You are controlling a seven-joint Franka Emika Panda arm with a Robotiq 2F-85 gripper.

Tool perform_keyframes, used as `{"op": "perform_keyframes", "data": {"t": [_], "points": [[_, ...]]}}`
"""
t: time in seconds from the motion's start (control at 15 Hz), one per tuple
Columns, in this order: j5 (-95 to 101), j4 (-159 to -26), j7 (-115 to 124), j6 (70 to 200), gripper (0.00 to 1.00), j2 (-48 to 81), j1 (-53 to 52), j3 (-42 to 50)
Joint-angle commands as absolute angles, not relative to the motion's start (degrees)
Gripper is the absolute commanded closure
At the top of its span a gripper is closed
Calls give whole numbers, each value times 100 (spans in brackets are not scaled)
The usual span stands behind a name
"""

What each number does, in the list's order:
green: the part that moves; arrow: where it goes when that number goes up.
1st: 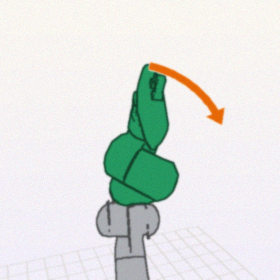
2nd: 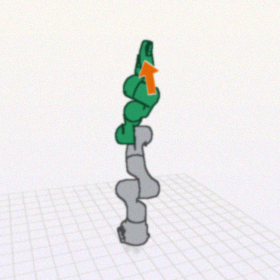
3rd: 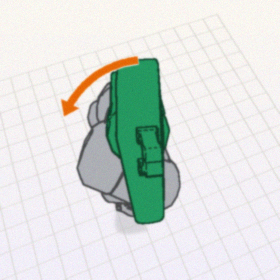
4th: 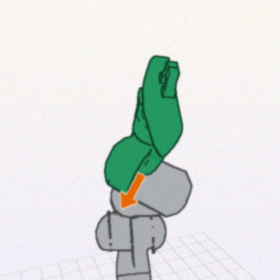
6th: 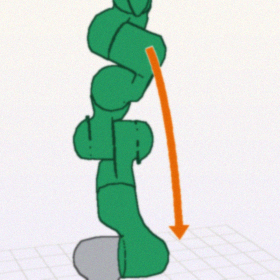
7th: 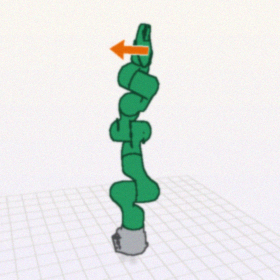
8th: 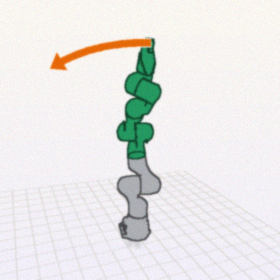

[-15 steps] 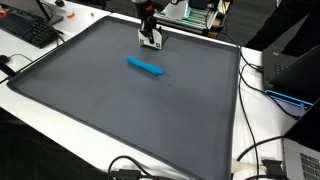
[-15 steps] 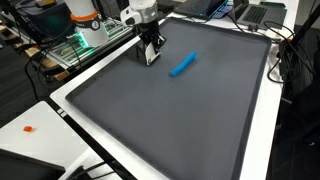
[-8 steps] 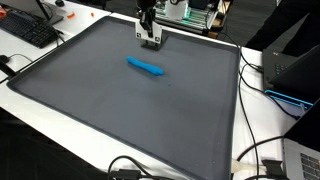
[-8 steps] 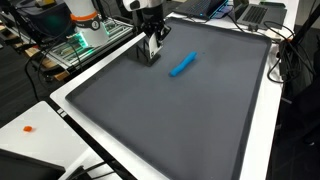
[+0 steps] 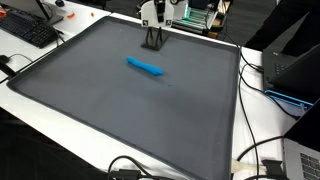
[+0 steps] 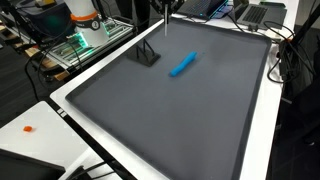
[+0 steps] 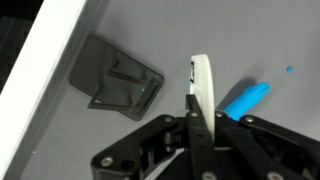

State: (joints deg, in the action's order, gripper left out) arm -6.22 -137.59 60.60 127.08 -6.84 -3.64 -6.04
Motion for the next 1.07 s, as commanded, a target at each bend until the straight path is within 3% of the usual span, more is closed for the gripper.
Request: {"op": "perform_keyframes", "data": {"t": [0.0, 1.0], "points": [[-632, -13154, 5095, 12398, 99, -267, -483, -651], [-29, -10966, 1341, 11475, 99, 1985, -792, -630]]}}
